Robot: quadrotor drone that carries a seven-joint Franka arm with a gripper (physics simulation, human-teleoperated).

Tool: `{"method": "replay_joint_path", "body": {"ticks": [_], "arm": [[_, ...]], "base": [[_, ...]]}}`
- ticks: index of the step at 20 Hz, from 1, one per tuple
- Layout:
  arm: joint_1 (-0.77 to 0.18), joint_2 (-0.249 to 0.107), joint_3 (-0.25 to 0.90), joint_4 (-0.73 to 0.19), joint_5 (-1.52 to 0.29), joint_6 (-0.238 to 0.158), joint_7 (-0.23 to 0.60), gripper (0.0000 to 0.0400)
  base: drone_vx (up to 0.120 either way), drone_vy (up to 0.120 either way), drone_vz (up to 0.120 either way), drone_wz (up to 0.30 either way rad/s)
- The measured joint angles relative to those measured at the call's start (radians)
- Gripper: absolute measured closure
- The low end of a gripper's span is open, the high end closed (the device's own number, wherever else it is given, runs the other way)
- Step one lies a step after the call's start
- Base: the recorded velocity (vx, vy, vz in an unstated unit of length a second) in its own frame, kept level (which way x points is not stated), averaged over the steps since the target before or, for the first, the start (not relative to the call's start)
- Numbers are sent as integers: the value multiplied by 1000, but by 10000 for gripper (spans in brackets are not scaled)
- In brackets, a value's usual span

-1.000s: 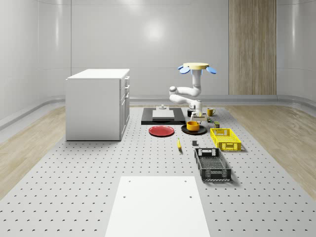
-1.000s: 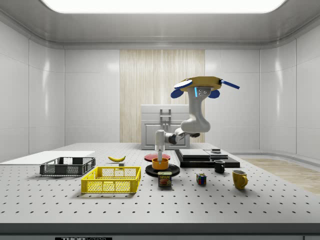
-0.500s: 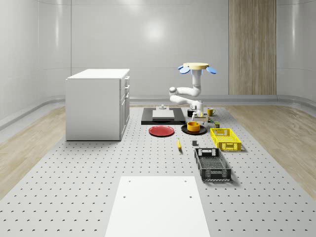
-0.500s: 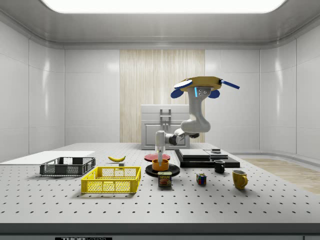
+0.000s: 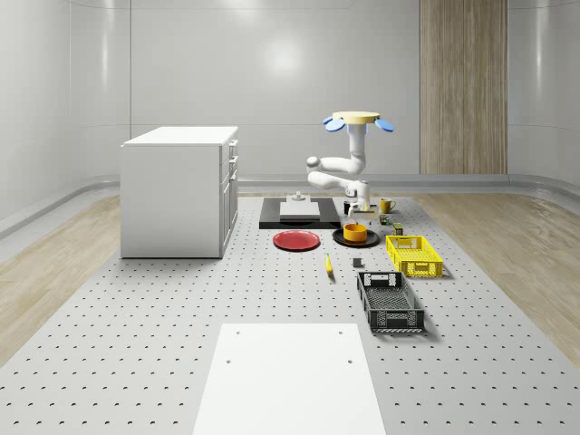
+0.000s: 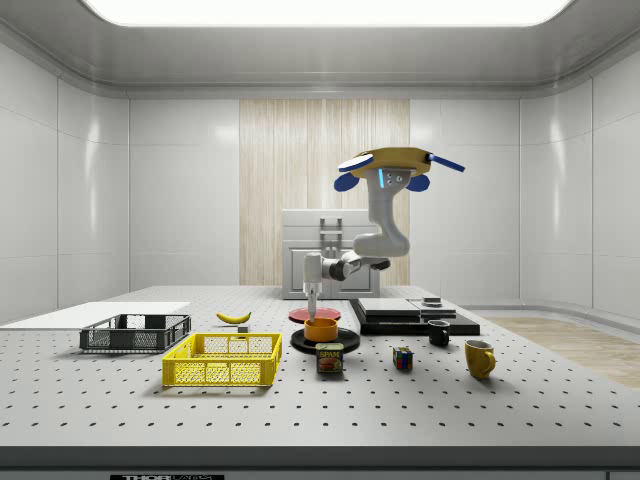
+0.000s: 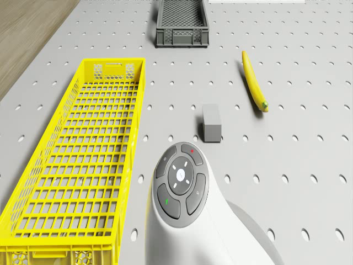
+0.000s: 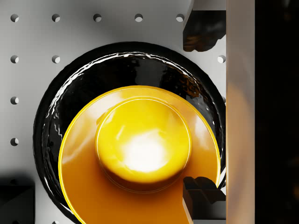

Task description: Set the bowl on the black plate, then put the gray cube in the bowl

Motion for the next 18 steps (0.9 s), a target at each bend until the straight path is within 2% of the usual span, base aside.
{"method": "replay_joint_path", "body": {"ticks": [8,12,15,16,18], "arm": [[3,6,0,-1,-2,-6,-2,0],[4,9,0,-1,-3,-9,-3,0],[5,11,0,-1,-3,-11,-3,0],[5,11,0,-2,-4,-11,-3,0],[6,13,0,-2,-4,-13,-4,0]], "base": [[120,-120,0,0],[120,0,-10,0],[120,0,-120,0],[120,0,0,0],[120,-100,0,0]]}}
